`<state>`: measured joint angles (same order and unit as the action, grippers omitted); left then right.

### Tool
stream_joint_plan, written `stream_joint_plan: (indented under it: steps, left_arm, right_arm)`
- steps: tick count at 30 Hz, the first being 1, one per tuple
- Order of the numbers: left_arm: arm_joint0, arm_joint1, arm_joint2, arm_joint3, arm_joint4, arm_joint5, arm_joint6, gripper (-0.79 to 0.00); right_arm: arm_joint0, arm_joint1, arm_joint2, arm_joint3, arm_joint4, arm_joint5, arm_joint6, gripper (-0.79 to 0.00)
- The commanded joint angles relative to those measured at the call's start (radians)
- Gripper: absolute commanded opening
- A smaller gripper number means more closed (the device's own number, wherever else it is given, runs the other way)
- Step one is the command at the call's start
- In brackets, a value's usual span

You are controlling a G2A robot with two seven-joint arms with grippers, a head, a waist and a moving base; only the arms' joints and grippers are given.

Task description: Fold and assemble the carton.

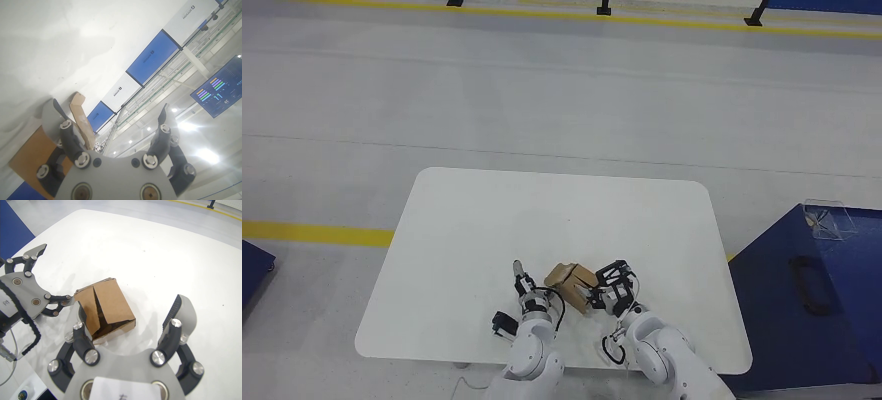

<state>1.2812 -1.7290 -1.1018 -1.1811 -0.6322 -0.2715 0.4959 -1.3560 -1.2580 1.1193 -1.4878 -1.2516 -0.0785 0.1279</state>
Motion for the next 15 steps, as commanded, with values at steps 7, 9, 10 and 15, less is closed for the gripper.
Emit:
stream_joint_plan:
  steps: [7,9,10,15]
  left_arm:
    - [-0.009,-0.005,0.006,0.02,0.035,-0.062,-0.071,0.0]
    - [-0.014,-0.006,0.015,0.033,0.071,-0.068,-0.067,0.0]
    - [-0.018,-0.007,0.016,0.038,0.078,-0.067,-0.066,0.0]
    - [-0.042,-0.008,0.005,0.062,0.085,-0.05,-0.105,0.0]
  right_arm:
    - [-0.003,-0.003,0.0,-0.012,-0.007,0.008,0.005,0.0]
    - [-0.005,-0.003,0.001,-0.017,-0.009,0.009,0.006,0.0]
    - [-0.005,-0.004,0.001,-0.018,-0.01,0.008,0.006,0.0]
    - [-0.009,-0.004,0.006,-0.023,-0.01,0.008,0.006,0.0]
